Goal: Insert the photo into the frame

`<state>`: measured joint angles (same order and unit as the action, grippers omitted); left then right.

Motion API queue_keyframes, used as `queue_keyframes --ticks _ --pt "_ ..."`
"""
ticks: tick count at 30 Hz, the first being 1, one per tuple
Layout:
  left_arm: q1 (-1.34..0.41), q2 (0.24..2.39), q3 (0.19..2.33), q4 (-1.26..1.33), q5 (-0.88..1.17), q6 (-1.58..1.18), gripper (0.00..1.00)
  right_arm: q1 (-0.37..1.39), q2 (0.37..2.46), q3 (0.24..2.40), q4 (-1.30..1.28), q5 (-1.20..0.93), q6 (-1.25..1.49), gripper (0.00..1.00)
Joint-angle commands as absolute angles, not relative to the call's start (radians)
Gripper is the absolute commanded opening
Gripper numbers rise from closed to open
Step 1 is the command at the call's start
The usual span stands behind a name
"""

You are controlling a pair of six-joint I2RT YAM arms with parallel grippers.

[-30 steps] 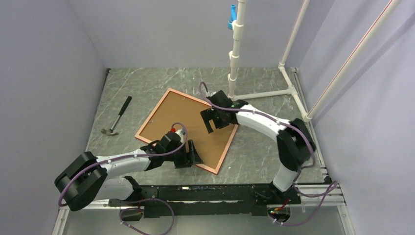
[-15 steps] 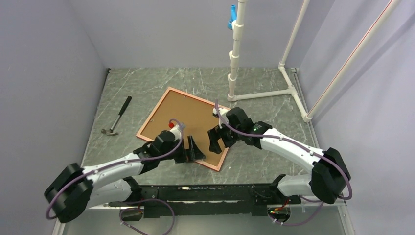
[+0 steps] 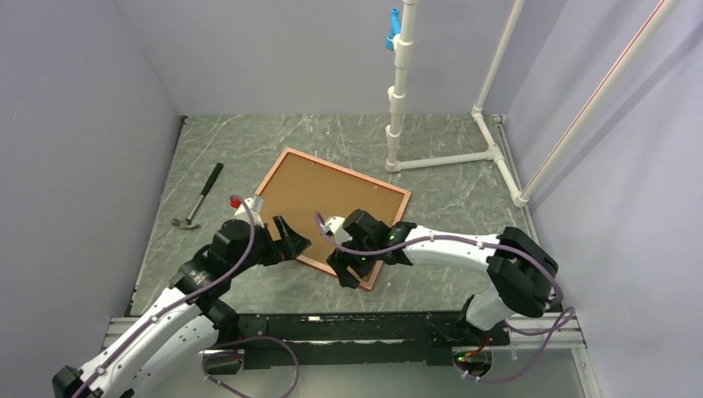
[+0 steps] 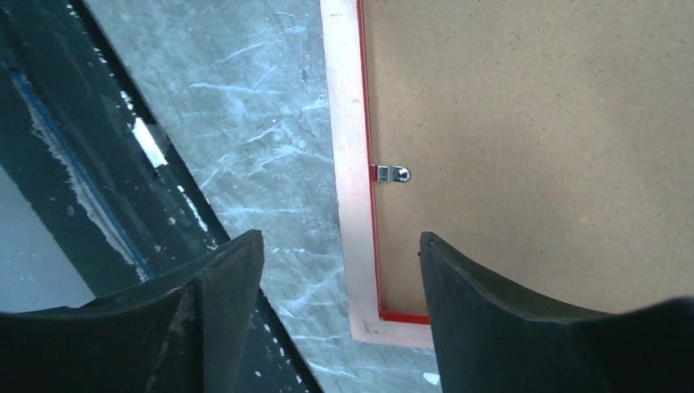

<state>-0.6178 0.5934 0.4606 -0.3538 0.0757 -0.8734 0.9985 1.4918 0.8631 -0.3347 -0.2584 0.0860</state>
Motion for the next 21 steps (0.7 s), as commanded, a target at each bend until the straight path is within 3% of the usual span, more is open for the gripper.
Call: queue_keyframes --ticks 1,10,21 --pt "-0.61 0.535 0.624 -0.619 -0.111 -0.723 0.99 1.045 1.537 0.922 -0.303 -0.17 0.056 0.67" --pt "-0.61 0.557 0.788 -0.769 -0.217 -0.593 0.99 1.151 1.583 0.951 -0.408 0.051 0.091 0.5" --pt "-0.61 0.568 0.821 -0.727 -0.168 -0.509 0.99 1.187 1.618 0.902 -0.437 0.09 0.159 0.46"
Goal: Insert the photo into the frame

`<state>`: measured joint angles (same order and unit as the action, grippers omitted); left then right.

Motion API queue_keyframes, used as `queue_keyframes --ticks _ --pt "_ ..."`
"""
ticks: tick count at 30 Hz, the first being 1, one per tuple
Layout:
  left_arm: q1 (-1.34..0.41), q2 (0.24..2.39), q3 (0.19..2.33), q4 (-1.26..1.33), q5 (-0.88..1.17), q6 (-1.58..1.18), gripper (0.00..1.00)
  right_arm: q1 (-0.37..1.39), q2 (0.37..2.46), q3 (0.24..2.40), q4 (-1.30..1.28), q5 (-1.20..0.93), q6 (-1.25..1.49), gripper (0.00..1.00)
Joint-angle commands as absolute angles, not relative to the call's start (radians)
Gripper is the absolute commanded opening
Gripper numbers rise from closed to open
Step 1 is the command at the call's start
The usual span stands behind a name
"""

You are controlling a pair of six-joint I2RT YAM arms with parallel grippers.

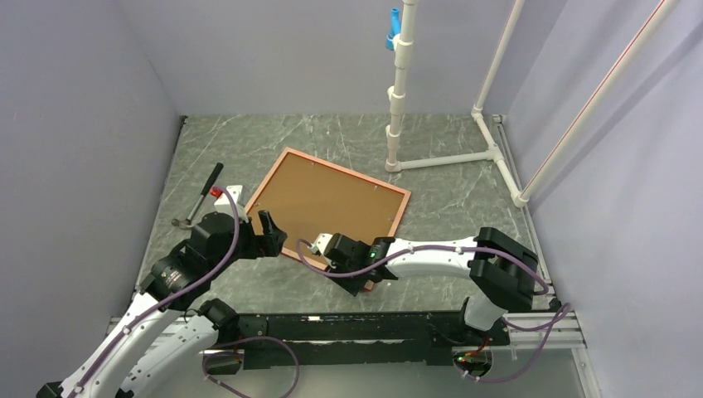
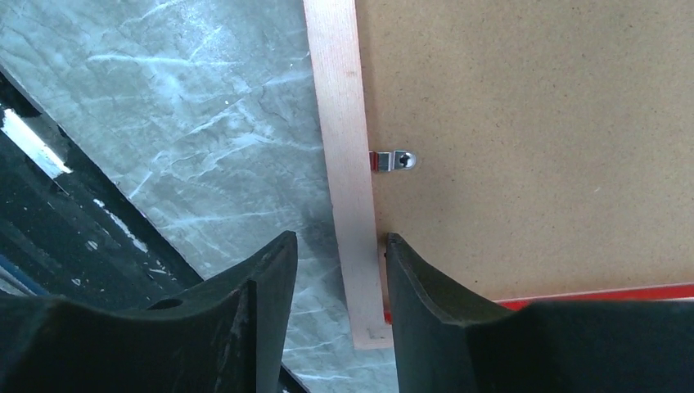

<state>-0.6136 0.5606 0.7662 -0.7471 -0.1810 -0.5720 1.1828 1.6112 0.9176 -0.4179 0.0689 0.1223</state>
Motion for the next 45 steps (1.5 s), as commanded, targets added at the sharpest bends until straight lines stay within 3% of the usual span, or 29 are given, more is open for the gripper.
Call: queue_keyframes --ticks 1,3,9,10,23,31,40,45 --pt "-0.61 0.571 0.825 -0.725 -0.164 -0.499 0.99 1.187 1.62 0.897 -0.436 0.082 0.164 0.46" --pt "-0.61 0.579 0.835 -0.721 -0.155 -0.479 0.99 1.186 1.622 0.889 -0.432 0.067 0.167 0.4" --pt "-0.61 0.61 0.872 -0.701 -0.154 -0.403 0.99 1.188 1.631 0.905 -0.432 0.028 0.162 0.01" --pt "-0.611 0.617 0.88 -0.701 -0.154 -0.385 0.99 1.187 1.627 0.909 -0.434 0.021 0.158 0.0" --pt "-0.61 0.704 0.985 -0.735 -0.018 -0.09 0.99 1.147 1.486 1.051 -0.571 -0.171 0.159 0.0" --pt "-0.611 0.569 0.924 -0.576 -0.009 -0.016 0.99 1.053 1.357 1.039 -0.601 -0.308 0.151 0.0" --pt "-0.623 0.529 0.899 -0.585 0.315 0.287 0.94 0.925 1.265 1.071 -0.649 -0.493 0.127 0.0" --pt "-0.646 0.534 0.897 -0.582 0.38 0.461 0.98 0.899 1.273 1.113 -0.683 -0.537 0.118 0.0"
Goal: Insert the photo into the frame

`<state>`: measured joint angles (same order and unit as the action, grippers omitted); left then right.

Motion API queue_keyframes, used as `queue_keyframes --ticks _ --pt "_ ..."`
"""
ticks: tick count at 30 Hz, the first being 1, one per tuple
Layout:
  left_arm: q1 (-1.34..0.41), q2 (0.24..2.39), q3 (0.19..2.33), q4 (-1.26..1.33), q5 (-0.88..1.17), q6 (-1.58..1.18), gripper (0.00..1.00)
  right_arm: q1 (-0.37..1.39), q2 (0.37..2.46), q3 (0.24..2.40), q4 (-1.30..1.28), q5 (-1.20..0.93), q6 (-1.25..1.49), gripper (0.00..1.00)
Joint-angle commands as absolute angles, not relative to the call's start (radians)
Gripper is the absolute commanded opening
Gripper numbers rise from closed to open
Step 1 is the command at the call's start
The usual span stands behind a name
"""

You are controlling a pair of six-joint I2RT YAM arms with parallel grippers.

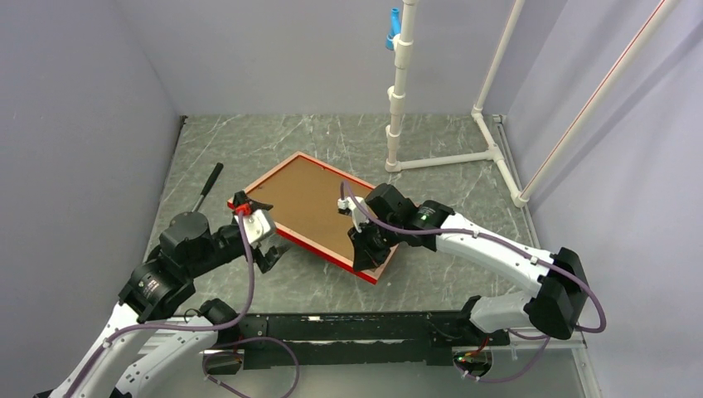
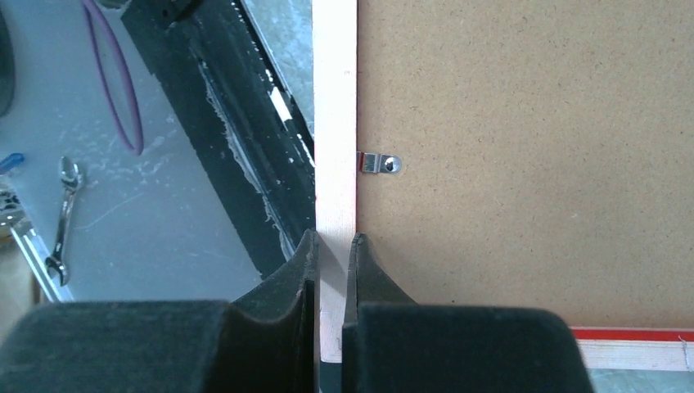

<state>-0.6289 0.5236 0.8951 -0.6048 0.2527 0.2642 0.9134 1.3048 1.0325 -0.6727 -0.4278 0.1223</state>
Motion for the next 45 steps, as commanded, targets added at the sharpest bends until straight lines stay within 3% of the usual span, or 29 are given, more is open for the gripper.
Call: queue_keyframes --ticks 1,13,27,36,41,45 --pt "-0.653 0.54 0.899 -0.581 0.392 0.488 0.98 0.894 1.275 1.118 -0.686 -0.543 0.119 0.0" --pt "-0.799 0.588 0.832 -0.579 0.398 0.92 0.99 0.851 1.3 1.221 -0.72 -0.629 0.121 0.0" --pt "-0.9 0.743 0.793 -0.558 0.204 1.085 0.98 0.836 1.28 1.271 -0.733 -0.66 0.137 0.0" --pt "-0.933 0.844 0.787 -0.523 0.081 1.132 0.8 0.83 1.271 1.264 -0.719 -0.663 0.151 0.0" --pt "-0.941 0.885 0.786 -0.5 0.029 1.147 0.59 0.829 1.268 1.266 -0.714 -0.676 0.153 0.0" --pt "-0.947 0.927 0.789 -0.483 0.006 1.142 0.47 0.828 1.271 1.271 -0.723 -0.66 0.146 0.0"
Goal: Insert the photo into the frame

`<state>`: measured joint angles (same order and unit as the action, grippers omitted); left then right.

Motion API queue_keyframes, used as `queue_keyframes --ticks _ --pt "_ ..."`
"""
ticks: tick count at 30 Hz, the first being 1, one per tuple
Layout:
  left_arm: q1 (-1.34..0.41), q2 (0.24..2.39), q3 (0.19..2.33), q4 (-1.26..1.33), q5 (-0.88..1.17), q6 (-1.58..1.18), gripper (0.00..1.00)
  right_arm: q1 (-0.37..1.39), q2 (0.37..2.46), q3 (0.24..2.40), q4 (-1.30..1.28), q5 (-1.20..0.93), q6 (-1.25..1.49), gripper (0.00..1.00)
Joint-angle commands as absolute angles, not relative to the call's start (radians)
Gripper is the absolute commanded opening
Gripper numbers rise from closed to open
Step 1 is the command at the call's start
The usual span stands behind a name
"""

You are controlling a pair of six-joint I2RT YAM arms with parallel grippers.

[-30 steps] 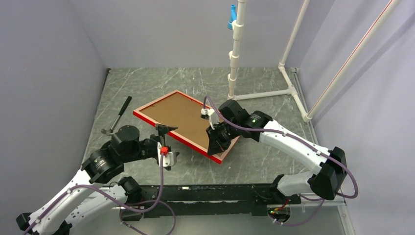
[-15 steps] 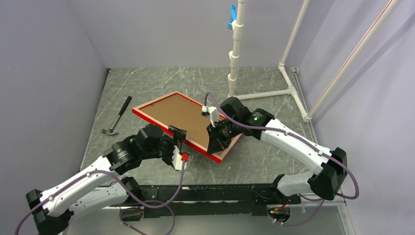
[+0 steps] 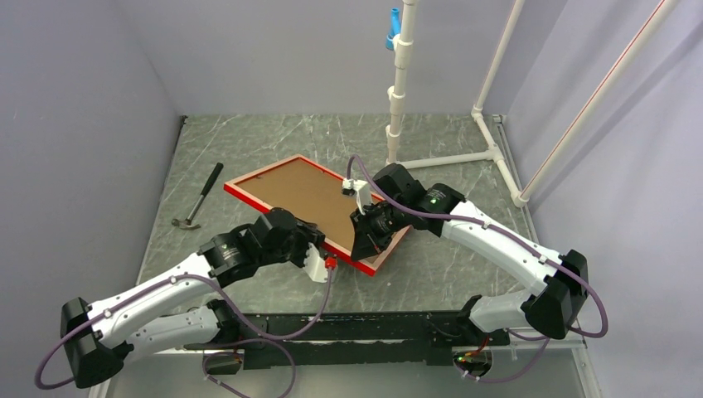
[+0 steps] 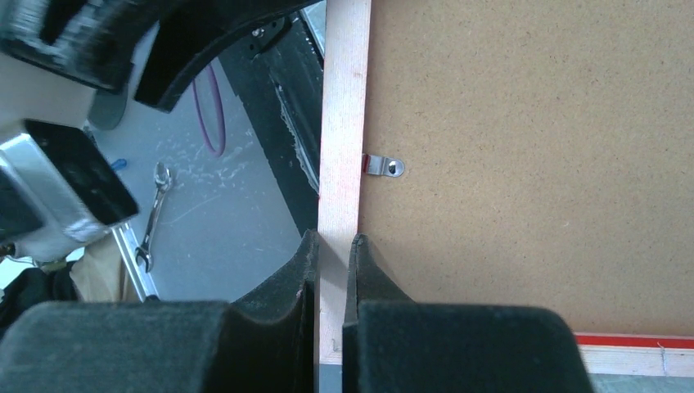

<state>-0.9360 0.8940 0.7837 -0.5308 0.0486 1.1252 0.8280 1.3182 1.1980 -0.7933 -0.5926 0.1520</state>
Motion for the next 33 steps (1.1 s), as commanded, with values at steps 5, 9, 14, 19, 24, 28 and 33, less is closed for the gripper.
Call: queue_keyframes --ticks 5,9,14,19,24,28,33 --pt "-0.96 0.957 0.789 -0.459 -0.054 1.158 0.31 0.828 1.265 1.264 -0.71 -0.67 0.151 0.0" --pt "-0.964 0.968 0.792 -0.444 -0.1 1.155 0.14 0.825 1.26 1.255 -0.695 -0.676 0.158 0.0" --pt "-0.966 0.984 0.801 -0.453 -0.138 1.146 0.0 0.825 1.259 1.268 -0.703 -0.632 0.156 0.03" --pt "-0.967 0.978 0.818 -0.467 -0.156 1.134 0.0 0.825 1.187 1.285 -0.682 -0.472 0.156 0.58" --pt "-0.966 0.964 0.844 -0.502 -0.166 1.113 0.0 0.823 1.007 1.214 -0.566 -0.302 0.173 0.99" --pt "-0.966 0.948 0.849 -0.508 -0.162 1.101 0.0 0.825 0.874 1.079 -0.465 -0.281 0.101 1.0" --pt "-0.967 0.932 0.868 -0.522 -0.144 1.08 0.0 0.825 0.756 0.984 -0.411 -0.219 -0.018 1.0"
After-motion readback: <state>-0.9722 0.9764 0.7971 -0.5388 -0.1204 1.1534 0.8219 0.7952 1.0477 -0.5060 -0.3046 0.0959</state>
